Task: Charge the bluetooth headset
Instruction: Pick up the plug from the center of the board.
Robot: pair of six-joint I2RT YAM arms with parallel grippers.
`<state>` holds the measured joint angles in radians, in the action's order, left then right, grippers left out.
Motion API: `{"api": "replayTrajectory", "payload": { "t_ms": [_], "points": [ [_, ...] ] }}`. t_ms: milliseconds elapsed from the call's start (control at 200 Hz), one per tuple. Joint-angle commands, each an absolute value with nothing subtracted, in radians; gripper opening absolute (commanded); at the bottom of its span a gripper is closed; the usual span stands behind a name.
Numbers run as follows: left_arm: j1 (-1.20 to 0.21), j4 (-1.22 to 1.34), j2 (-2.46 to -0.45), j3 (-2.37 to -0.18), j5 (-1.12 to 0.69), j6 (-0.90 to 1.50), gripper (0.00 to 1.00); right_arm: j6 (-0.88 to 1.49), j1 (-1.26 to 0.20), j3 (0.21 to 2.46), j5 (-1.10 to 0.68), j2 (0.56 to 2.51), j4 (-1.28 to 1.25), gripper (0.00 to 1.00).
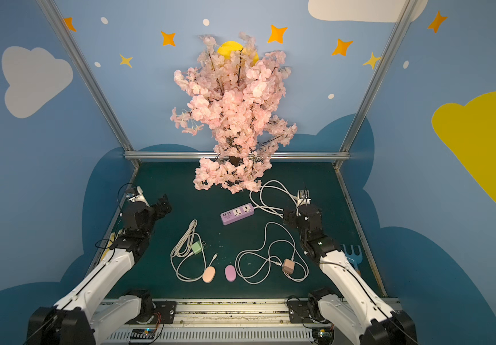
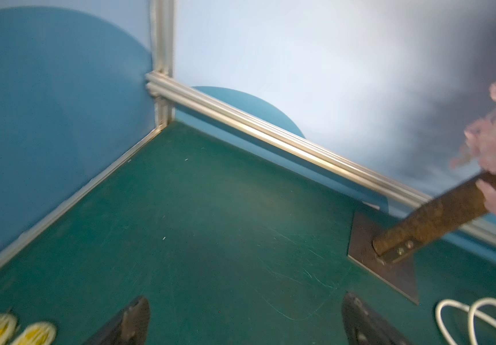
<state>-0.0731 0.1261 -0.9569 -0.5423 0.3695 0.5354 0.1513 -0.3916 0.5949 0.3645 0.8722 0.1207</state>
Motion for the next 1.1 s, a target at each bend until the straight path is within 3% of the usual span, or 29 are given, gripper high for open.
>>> {"api": "replayTrajectory", "payload": {
  "t_ms": [0,160,315,381,456,496,676,851,1096],
  "points": [
    [-0.055,-0.11,-0.832,-0.511,0.456,0.855,1.0,0.371,-0.425,0.561,0.385,0.756,0.372,0.98],
    [-0.037,-0.159,-0.706,-0.48,0.387,0.871,1.0,0.511,-0.446,0.552,0.357,0.694,0.625,0.98],
    [-0.034,-0.208,-0.754,-0.535,0.304,0.799,1.0,0.675,-0.473,0.556,0.305,0.744,0.774,0.95],
    [-0.034,-0.223,-0.806,-0.564,0.251,0.786,1.0,0.698,-0.484,0.552,0.293,0.757,0.794,0.86],
    [-0.034,-0.213,-0.866,-0.587,0.189,0.79,1.0,0.717,-0.486,0.531,0.269,0.761,0.786,0.68],
    [-0.034,-0.205,-0.893,-0.594,0.162,0.79,1.0,0.725,-0.486,0.517,0.249,0.762,0.776,0.63],
    [-0.034,-0.178,-0.971,-0.629,0.056,0.769,1.0,0.779,-0.485,0.45,0.153,0.78,0.699,0.59],
    [-0.034,-0.208,-1.021,-0.693,-0.028,0.759,1.0,0.798,-0.485,0.42,0.05,0.838,0.669,0.67],
    [-0.034,-0.25,-1.107,-0.737,-0.093,0.756,1.0,0.807,-0.486,0.42,-0.054,0.906,0.652,0.64]
  ]
}}
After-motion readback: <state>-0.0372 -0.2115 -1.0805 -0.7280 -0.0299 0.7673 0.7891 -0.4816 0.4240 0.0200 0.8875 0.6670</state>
